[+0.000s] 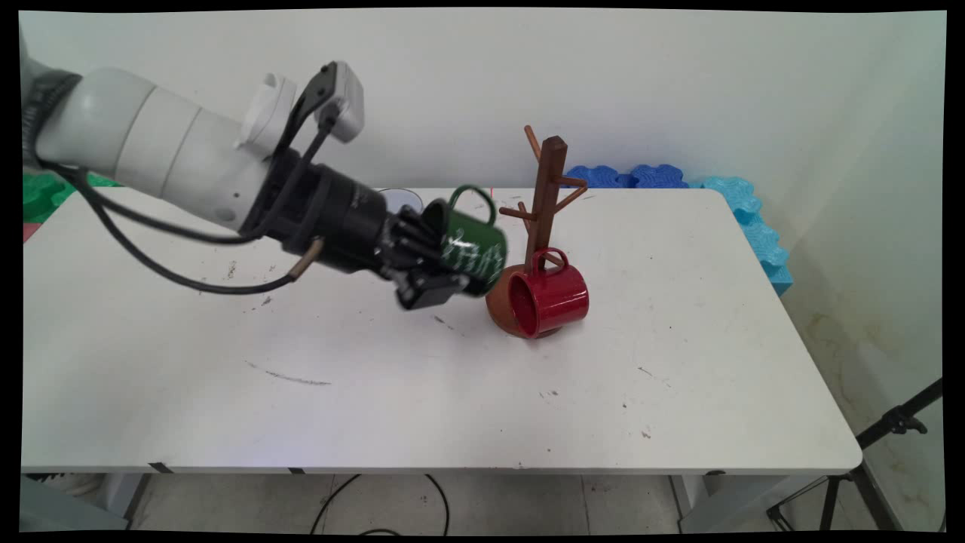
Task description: Place the picked object on the table
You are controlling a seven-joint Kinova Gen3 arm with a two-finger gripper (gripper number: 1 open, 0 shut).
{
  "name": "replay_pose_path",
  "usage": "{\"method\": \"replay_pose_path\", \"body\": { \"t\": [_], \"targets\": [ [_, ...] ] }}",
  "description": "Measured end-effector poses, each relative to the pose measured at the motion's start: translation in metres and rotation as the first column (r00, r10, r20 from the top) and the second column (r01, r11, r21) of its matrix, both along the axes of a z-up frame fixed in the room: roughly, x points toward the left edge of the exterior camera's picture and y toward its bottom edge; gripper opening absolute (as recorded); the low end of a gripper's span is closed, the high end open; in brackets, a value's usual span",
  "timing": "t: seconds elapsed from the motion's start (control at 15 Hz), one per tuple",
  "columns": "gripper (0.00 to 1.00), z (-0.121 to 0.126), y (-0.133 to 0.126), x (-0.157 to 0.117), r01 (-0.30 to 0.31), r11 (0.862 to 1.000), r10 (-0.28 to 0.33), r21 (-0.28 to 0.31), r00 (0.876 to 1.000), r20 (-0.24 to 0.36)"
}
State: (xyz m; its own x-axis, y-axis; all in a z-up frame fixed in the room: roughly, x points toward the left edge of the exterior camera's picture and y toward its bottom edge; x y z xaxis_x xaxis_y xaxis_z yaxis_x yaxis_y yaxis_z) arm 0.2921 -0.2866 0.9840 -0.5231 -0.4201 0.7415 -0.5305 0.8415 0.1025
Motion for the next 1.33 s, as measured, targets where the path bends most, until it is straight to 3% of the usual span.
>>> {"method": "replay_pose_path", "body": {
  "t": [0.13,0.33,0.53,0.87,1.27,1.33],
  "targets": [
    [0.0,-0.001,-0.001,0.007,0.037,0.999,-0.037,0.006,0.995,0.091],
    [0.0,-0.004,-0.006,0.015,0.088,0.996,-0.092,0.028,0.969,0.229],
    [0.0,-0.013,-0.014,0.019,0.134,0.989,-0.149,0.065,0.922,0.357],
    [0.0,-0.036,-0.028,0.019,0.187,0.973,-0.23,0.134,0.828,0.511],
    [0.0,-0.069,-0.04,0.013,0.22,0.957,-0.29,0.189,0.752,0.592],
    [0.0,-0.072,-0.042,0.012,0.223,0.955,-0.295,0.193,0.745,0.598]
  ]
}}
